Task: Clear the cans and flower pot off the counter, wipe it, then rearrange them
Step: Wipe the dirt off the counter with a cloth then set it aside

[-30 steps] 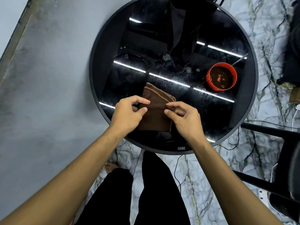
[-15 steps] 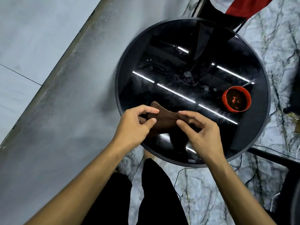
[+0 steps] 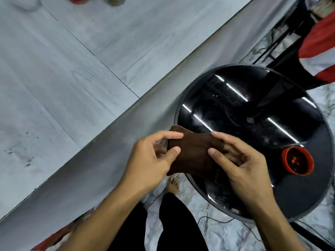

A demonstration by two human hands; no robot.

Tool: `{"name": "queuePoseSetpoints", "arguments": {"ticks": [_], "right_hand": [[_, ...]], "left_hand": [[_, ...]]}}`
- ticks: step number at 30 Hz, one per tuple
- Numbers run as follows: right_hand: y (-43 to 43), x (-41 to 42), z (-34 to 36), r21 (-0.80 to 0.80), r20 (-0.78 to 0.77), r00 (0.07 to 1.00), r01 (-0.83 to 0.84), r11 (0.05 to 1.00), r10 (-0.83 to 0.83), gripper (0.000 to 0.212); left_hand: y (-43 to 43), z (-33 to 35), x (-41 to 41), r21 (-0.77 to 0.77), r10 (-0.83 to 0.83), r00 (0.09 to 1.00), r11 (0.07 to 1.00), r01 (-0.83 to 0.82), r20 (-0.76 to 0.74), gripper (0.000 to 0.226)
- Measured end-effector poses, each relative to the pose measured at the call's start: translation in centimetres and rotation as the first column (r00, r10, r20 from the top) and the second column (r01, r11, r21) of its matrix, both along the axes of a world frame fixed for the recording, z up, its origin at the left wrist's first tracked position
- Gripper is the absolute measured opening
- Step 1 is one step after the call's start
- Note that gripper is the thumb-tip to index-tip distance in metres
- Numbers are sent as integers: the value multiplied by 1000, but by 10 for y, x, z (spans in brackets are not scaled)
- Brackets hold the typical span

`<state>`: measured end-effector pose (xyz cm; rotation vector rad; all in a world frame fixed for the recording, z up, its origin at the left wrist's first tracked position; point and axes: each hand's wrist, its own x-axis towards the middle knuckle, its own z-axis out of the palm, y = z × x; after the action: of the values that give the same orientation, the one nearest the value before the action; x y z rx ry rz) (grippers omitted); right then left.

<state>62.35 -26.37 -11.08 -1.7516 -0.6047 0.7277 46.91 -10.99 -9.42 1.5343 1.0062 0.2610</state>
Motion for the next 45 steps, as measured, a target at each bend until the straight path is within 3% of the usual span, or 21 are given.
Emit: {"name": "queuePoseSetpoints", "arguments": {"ticks": [10, 20, 27, 37, 45], "right_hand": [[81, -27, 78, 143, 65, 969, -246, 959, 238, 37], [182, -67, 119, 251, 86, 905, -425, 870, 417, 40], [235, -98, 102, 194, 20, 880, -469, 862, 474, 45], [253, -119, 63, -83, -6, 882, -470, 879, 472, 46], [253, -128, 75, -224, 181, 847, -459, 860, 499, 43]], "left_hand": [[38, 80, -67, 142, 199, 971, 966, -217, 134, 28], [89, 130, -124, 269, 386, 906, 866, -421, 174, 30], [126, 115, -153, 283, 442, 889, 843, -457, 117, 31], [162, 61, -170, 155, 391, 914, 915, -372, -111, 31], [170, 58, -176, 244, 346, 914, 924, -293, -211, 30]]}}
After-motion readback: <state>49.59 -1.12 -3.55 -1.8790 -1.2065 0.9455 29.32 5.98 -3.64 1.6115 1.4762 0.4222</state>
